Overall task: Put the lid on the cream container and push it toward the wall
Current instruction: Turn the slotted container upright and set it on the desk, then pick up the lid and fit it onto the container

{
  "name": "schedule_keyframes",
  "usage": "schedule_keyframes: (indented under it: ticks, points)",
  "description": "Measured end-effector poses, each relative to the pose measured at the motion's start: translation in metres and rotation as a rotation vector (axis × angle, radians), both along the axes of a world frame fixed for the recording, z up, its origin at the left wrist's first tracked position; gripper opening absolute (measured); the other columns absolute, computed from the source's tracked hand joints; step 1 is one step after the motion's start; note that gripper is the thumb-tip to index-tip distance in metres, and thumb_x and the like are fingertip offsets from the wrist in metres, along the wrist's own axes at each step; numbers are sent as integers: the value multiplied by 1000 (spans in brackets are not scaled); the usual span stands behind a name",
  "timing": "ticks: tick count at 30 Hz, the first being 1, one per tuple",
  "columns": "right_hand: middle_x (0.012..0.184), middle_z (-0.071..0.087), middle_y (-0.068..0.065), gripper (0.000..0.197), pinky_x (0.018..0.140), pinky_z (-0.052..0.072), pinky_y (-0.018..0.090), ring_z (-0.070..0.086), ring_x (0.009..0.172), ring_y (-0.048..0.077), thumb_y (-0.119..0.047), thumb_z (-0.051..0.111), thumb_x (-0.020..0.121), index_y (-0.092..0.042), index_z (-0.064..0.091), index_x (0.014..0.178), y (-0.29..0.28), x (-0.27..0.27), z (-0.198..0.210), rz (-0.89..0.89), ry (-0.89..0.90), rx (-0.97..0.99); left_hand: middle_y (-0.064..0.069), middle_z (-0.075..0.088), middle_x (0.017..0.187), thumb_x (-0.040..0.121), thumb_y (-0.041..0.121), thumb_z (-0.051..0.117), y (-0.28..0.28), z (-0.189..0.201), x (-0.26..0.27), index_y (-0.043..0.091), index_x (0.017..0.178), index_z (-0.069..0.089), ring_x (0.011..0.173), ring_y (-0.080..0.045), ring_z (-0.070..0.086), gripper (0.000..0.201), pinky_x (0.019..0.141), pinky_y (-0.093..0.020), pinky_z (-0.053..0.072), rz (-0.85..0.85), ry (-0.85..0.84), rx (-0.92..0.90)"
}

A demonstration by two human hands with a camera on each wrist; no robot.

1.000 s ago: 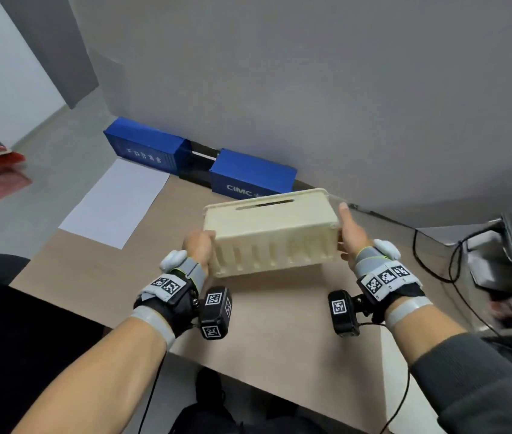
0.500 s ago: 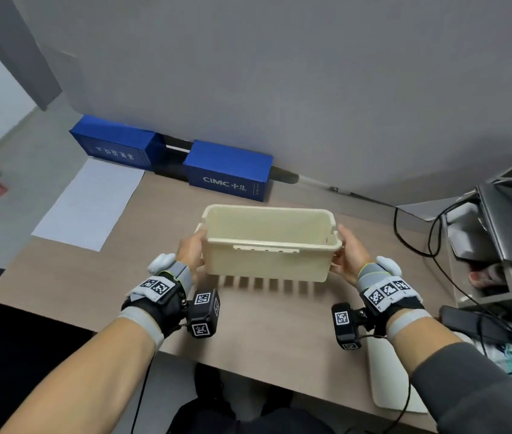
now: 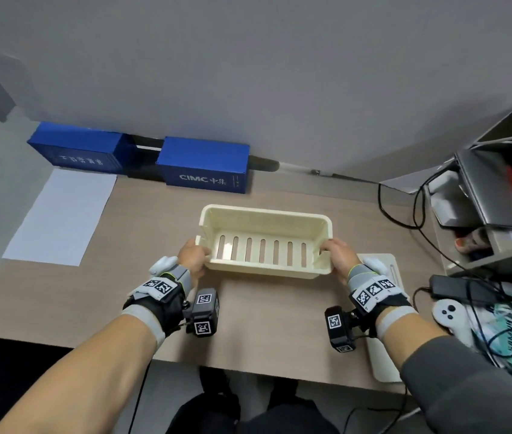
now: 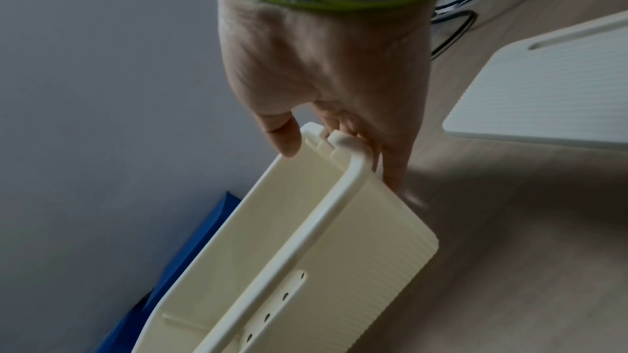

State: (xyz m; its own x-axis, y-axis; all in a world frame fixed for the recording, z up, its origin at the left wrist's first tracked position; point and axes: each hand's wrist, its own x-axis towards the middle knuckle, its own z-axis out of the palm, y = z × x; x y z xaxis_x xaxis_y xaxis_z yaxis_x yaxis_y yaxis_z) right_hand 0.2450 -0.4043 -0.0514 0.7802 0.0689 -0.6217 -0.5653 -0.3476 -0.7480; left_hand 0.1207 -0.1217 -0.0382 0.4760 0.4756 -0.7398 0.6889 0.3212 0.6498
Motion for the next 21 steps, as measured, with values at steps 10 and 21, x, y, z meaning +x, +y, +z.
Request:
schedule_keyframes:
  ticks: [10,21]
  points:
    - [117,71,9,51,105,47,45,65,111,29,-33,68,67,-12,70,113,-89,-48,-29,-191,-21,-289,-4,65,123,88,5,60,-48,33,26,19,121,62,111,-21,60,36,99,-38,49,-43,-333,593]
    - [98,64,11,66,66,42,29,61,85,31,-49,64,67,-4,60,116,-195,-78,-34,1,393,-775,-7,60,92,98,12,54,-225,43,31,17,104,62,64,-8,53,11,45,-13,33,-737,-171,-149]
